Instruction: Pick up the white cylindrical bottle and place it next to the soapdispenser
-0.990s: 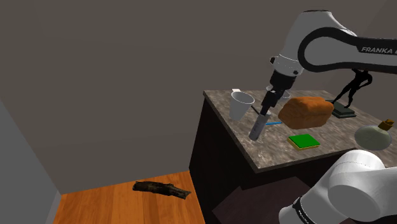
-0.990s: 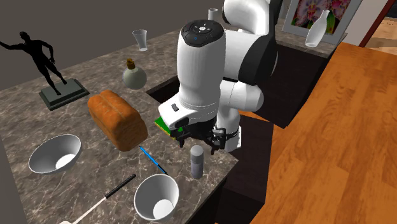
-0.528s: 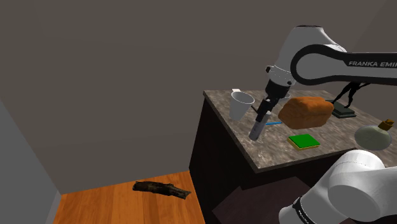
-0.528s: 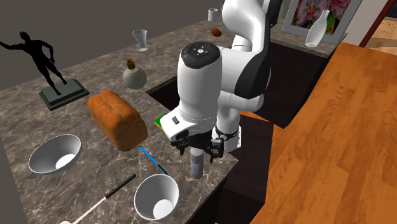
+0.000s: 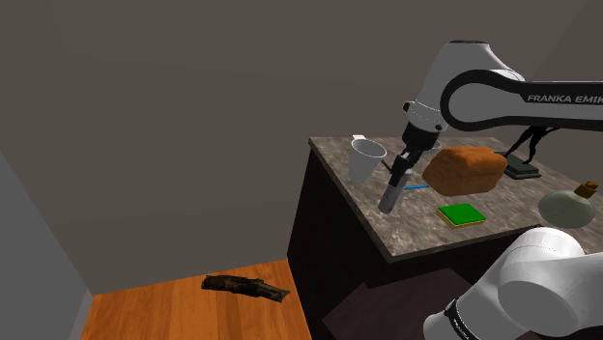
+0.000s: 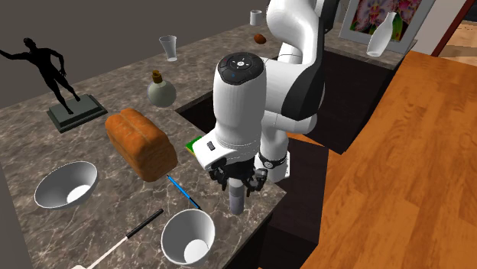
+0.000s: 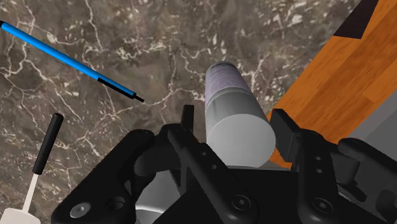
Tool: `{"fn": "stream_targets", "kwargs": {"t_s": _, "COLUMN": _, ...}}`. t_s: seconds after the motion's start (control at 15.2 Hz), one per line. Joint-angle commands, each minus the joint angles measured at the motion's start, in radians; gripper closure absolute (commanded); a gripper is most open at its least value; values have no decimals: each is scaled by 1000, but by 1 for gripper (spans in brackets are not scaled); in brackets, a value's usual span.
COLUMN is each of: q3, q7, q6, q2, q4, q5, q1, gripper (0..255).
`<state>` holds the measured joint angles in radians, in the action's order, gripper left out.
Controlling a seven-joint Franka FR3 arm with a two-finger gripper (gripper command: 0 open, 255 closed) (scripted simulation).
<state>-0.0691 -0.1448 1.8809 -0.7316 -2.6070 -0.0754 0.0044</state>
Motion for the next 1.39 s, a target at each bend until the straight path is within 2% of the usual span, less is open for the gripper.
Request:
{"fn": "stream_targets", "kwargs": {"t_s": 0.0, "q3": 0, "q7": 0, "q6": 0, "q2": 0, "q4": 0, "q5": 0, "q1": 0, "gripper": 255}}
{"fn": "stream_targets", "kwargs": {"t_s": 0.53, "q3": 0, "q7": 0, "q6": 0, "q2": 0, "q4": 0, "q5": 0, "q1": 0, "gripper": 255}}
{"fn": "stream_targets", "kwargs": {"t_s": 1.32, "q3": 7, "q7": -5, "q6": -162, "q2": -3, "q4": 159, "q5": 7, "q1": 3, "gripper": 255}}
